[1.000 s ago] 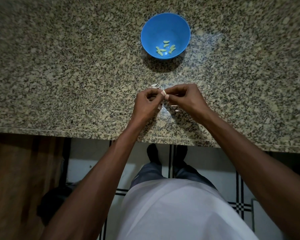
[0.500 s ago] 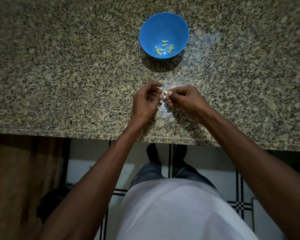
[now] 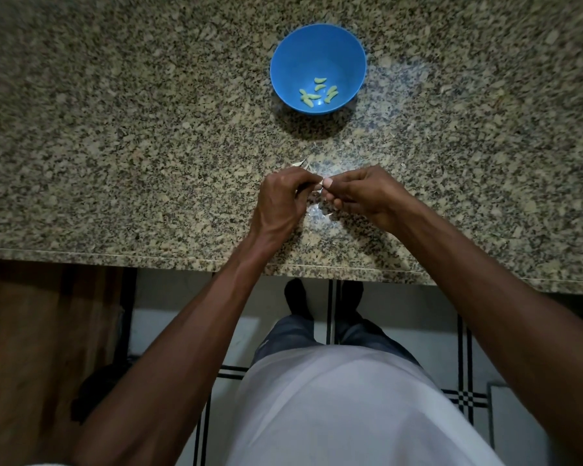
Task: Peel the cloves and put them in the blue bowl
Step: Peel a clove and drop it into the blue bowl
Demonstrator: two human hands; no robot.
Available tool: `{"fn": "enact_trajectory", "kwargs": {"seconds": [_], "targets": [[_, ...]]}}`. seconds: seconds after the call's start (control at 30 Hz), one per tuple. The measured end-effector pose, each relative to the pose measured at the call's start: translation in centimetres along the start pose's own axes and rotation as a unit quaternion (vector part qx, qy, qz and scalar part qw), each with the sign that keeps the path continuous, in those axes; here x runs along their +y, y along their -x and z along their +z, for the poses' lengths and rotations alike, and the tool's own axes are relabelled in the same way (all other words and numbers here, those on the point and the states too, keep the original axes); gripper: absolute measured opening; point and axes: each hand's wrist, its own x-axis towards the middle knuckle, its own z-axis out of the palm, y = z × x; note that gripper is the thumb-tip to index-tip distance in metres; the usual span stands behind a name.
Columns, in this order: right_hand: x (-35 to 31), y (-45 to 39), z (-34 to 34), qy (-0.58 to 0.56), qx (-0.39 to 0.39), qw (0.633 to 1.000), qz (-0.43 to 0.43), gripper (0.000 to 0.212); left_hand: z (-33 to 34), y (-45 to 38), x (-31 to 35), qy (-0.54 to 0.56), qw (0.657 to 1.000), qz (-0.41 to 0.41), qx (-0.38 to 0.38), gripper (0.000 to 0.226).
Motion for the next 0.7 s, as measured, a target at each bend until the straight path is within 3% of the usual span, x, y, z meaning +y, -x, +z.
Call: {"fn": "enact_trajectory", "kwargs": {"seconds": [0.2,0.33,0.53,0.7], "targets": [[0.3,-0.2,0.7,0.093,0.073,0.988,-0.097,0.007,0.4,-0.1,0.3,0.005,0.999,-0.036,0.005,0.017],[0.5,-0.5,1.0,0.154,0.106,0.976,-0.115,0.010,0.2,-0.2,0.6,0.039,0.995,-0.088,-0.003,0.017],[0.6,-0.1,1.1,0.218,0.132,0.954,-0.157,0.021,0.4,-0.3,0.3,0.117,0.973,-0.195,-0.029,0.013],[0.7,0.4,1.5,0.283,0.157,0.920,-0.222,0.011,0.6,0.1,0.4,0.207,0.938,-0.278,-0.025,0.026]]}}
